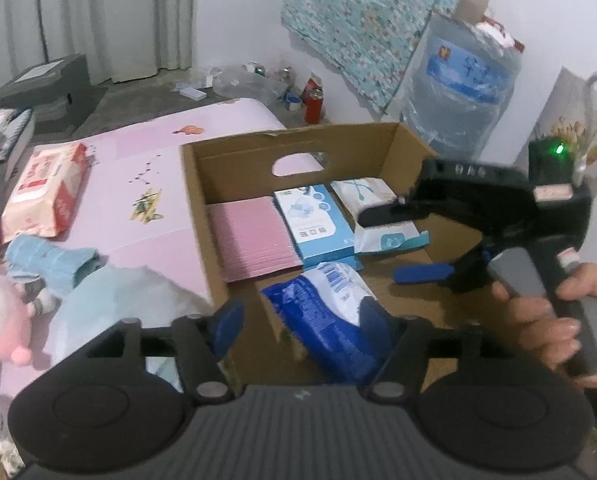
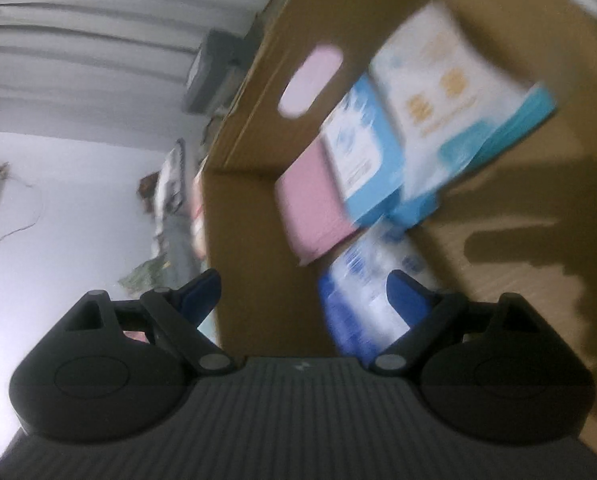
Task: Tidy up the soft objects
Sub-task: 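Carry the blue packet into the cardboard box and open the grippers, then move both tools back over the bed toward the pink plush doll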
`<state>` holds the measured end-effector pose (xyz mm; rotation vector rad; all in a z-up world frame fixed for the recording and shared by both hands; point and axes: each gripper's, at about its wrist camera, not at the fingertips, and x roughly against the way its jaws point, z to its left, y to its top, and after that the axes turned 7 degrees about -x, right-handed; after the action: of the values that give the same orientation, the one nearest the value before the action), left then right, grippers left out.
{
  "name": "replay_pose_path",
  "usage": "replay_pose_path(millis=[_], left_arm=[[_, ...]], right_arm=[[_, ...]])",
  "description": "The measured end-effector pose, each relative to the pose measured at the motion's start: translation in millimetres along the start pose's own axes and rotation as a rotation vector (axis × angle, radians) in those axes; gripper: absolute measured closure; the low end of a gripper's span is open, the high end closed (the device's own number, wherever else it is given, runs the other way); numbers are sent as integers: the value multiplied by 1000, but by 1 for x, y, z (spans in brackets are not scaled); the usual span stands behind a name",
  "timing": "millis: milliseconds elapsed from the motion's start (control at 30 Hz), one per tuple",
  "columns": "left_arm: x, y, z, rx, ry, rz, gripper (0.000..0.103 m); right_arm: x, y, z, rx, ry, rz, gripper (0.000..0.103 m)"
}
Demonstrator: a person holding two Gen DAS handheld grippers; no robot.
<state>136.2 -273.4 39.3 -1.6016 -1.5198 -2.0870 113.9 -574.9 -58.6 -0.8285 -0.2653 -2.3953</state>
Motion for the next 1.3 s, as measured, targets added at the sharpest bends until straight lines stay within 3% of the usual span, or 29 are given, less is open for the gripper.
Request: replay_pose_path(millis=[233,400,567,800,967,1167,1300], left_arm=[[35,-28,30,85,36,-29,27],[57,-51,54,127,81,-33,27],[75,-73,78,191,123,-34,26],[108,-112,112,261,184,-69,24],[133,-142,131,311,243,-107,24],[157,-181,149,393,298,-163,24],[160,-195,152,401,348,-191,24]], right_arm=[[-42,-16,-5,-19,-102,63,12],[-72,-32,17,2,-67,109,12],[-83,-44,41,74,-121,85,5],[-57,-45,44,113,-134,33,6],[-20,-58,65,207,-121,-1,6],[7,-92,113,336,-37,11,6],[1,-127,152,431,44,79,6]])
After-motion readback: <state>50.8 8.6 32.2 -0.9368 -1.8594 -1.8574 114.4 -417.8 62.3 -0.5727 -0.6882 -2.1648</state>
